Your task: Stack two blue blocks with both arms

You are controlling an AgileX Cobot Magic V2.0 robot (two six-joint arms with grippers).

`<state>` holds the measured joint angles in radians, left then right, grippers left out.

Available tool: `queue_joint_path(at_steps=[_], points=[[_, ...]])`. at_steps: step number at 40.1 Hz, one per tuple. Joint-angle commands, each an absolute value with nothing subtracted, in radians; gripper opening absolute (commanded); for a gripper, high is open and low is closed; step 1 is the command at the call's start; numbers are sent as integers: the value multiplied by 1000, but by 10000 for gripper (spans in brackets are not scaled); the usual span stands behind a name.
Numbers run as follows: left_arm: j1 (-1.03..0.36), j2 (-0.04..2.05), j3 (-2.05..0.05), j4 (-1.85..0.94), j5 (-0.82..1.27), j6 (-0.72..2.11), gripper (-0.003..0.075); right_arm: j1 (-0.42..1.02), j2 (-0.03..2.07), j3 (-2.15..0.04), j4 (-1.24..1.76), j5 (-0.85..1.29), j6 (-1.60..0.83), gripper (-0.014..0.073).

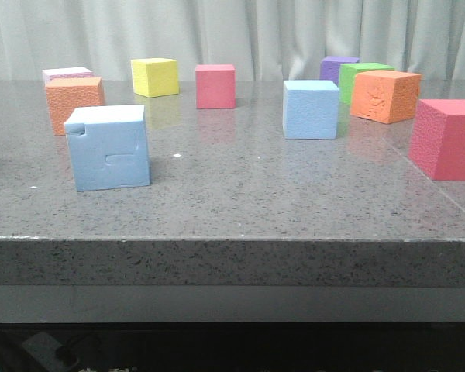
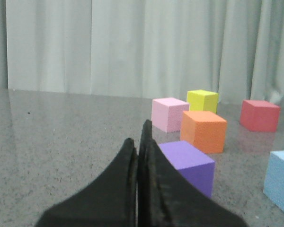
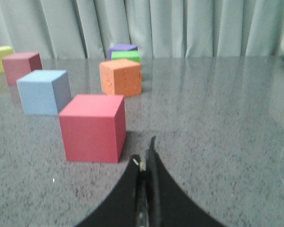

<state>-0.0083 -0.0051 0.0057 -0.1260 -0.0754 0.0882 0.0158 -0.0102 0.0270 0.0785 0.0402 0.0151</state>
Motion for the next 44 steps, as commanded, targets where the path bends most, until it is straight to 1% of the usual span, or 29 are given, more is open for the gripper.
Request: queue_joint_path(at_steps=[1,4,10,19,21,24,31,34,39,44], points=[[-14,-28,42,-133,-228,80,-18,10,-29,26,91,-112,8,-103],[-14,-28,42,-133,-284,80,-18,10,-29,16,100,-148,8,-103],[-14,-28,28,-133,-356,80,-18,10,-29,-41,101,-141,8,-103],[-14,5,-83,-133,-328,80,-18,10,-12,-183,101,-70,8,-102],[-14,30,-127,-133,-299,80,-18,10,14,-230,101,-31,8,-102],[-14,88,-209,-133,-196,80,-18,10,68,-303,101,31,8,-102],[-14,303,-431,-101,104,80,-18,10,256,-511,112,240,8,-101],[-14,398,-494,-72,190,80,-18,10,342,-594,112,340,8,-101],[-14,522,-567,-66,241,80,-18,10,466,-691,112,457,8,-101],[-14,599,-595,-76,239,80,-18,10,520,-714,112,481,8,-101]])
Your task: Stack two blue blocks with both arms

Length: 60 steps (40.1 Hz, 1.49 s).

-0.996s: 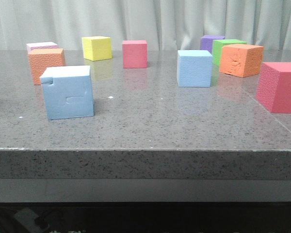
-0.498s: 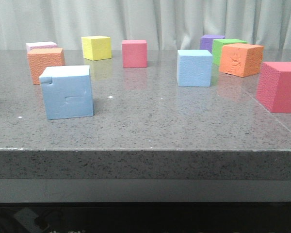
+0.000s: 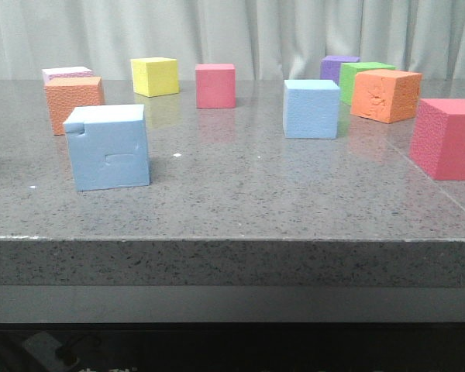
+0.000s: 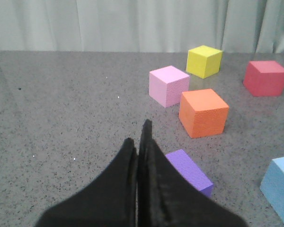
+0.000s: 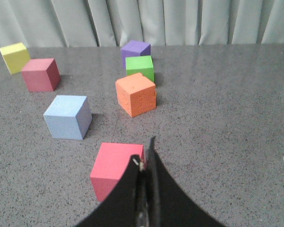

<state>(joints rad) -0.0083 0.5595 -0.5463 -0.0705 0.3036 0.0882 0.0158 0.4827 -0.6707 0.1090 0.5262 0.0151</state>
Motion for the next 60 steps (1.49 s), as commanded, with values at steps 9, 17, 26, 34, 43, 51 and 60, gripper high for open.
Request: queue_joint_path(at_steps=[9,17,26,34,43,51,60], points=[[-14,632,-595,-76,219,80,-15,10,535,-714,112,480,8,-56],[-14,632,-595,-76,157,80,219,10,536,-714,112,480,8,225],[-14,632,-595,-76,147,80,634,10,538,-713,123,430,8,583],[-14,632,-595,-76,147,80,638,10,624,-742,197,390,8,603],[-14,632,-595,-76,147,80,638,20,851,-883,208,415,7,603],[-14,632,-595,-76,147,80,638,100,1071,-1041,208,425,6,603],[-14,632,-595,-76,147,80,638,208,1336,-1352,208,701,16,603]])
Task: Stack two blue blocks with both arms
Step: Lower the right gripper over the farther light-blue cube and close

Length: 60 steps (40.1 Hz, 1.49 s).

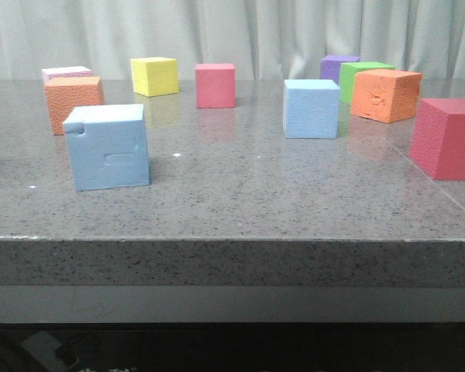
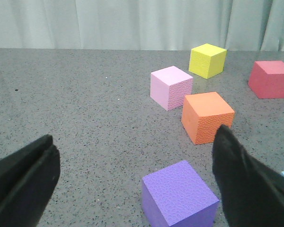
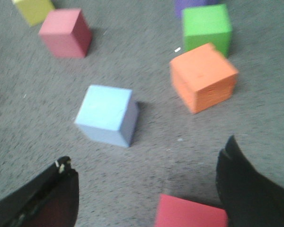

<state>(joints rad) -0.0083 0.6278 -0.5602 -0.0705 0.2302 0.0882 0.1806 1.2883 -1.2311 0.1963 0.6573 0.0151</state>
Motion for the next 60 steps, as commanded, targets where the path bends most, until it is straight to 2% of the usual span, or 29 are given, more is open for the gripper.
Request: queue_joint_path(at_steps=[1,12,20,30,52,55,60], points=[[-14,632,-595,-76,146,80,638,218,1369,-1382,208,722,23,603],[-14,632,-595,-76,146,80,638,290,1696,-1772,204,918,147,602],[-14,632,-595,-76,146,80,638,304,1893,-1977,173,1049,227,602],[-14,632,-595,-76,145,80,638,304,1993,-2068,128,1128,247,602],[-14,632,-595,-76,130,80,638,303,2036,-2067,103,1121,247,600],[-14,632,-595,-76,128,80,638,303,2036,-2067,103,1125,247,569],[-14,632,-595,-76,128,80,638,303,2036,-2067,103,1135,247,412]])
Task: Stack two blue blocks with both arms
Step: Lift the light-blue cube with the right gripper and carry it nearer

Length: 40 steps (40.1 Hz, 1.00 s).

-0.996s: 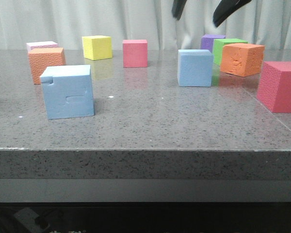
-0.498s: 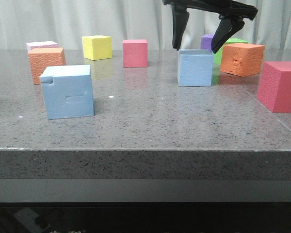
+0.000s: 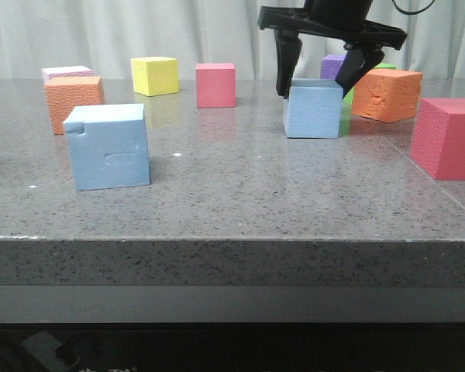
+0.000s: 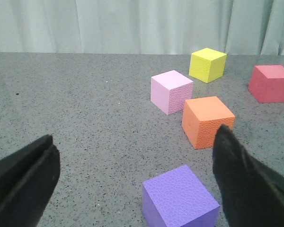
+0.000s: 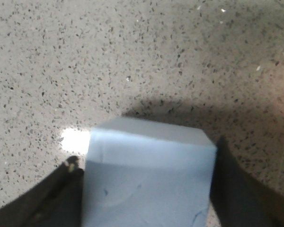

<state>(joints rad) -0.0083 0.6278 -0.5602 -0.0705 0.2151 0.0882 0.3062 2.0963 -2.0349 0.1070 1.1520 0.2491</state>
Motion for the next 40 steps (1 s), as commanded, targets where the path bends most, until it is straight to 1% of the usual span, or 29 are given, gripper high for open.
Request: queue_joint_path(at_steps=[1,2,4,20,40], points=[[-14,632,-595,-76,128,80,638,303,2036,-2067,103,1135,247,384],[-14,632,-595,-76,128,80,638,303,2036,-2067,103,1135,247,350],[-14,632,-595,-76,128,80,638,303,2033,-2067,103,1135,247,316],[-14,632,-595,-76,122,80,638,324,1969,-2117,111,1227,244,325],[-14,632,-595,-76,100,80,638,543,1954,-2107,111,1290,236,318]])
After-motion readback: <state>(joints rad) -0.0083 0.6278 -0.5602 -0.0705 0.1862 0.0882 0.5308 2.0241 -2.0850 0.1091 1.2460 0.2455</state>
